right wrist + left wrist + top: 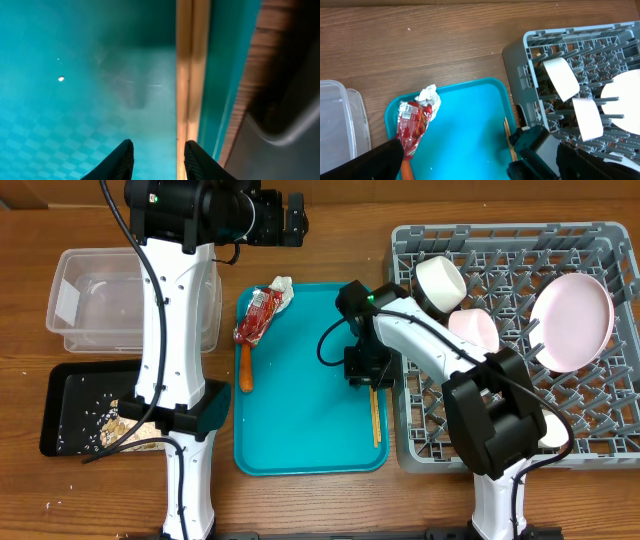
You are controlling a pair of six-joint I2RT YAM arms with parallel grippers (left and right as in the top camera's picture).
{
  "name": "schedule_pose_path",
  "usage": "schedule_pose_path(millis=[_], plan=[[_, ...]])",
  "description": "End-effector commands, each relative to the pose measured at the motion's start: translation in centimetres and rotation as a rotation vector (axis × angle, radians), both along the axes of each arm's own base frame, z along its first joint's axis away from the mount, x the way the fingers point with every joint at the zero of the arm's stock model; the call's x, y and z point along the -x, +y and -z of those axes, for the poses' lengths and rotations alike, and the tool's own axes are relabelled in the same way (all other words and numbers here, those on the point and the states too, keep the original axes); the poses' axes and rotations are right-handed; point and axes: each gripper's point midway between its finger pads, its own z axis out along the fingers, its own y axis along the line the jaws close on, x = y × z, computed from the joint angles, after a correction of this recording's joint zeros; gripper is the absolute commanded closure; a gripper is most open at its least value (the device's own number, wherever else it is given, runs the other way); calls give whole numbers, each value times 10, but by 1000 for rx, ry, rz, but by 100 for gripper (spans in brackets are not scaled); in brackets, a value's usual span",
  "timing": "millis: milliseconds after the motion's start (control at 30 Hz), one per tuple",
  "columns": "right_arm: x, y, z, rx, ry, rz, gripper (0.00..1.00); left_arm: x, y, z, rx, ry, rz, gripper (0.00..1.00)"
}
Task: Sort waste into correct bins and load items into the dishwasher
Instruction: 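Grasp the wooden chopsticks with the right gripper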
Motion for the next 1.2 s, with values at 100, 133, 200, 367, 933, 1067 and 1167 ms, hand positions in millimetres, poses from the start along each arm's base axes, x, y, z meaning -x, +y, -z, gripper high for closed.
schedule_pose_path(millis=[100, 133, 200, 367, 933, 1067, 1167], plan=[[9, -7, 23, -11, 7, 2, 65, 0, -2, 2, -17, -6, 21, 0], [12, -9, 26, -7, 14, 5, 65, 0, -2, 2, -17, -6, 21, 0], [14, -11, 28, -2, 20, 1, 66, 0, -2, 2, -17, -6, 21, 0], [21, -9, 27, -17, 43, -57, 70, 0, -2, 2, -17, -6, 21, 0], [-6, 4, -45, -92, -150, -64, 61, 0, -1, 2, -17, -6, 19, 0], [-3, 3, -33, -89, -144, -59, 61, 0, -2, 2, -17, -6, 20, 0], [1, -1, -20, -70, -135, -33, 61, 0, -2, 2, -17, -6, 20, 0]])
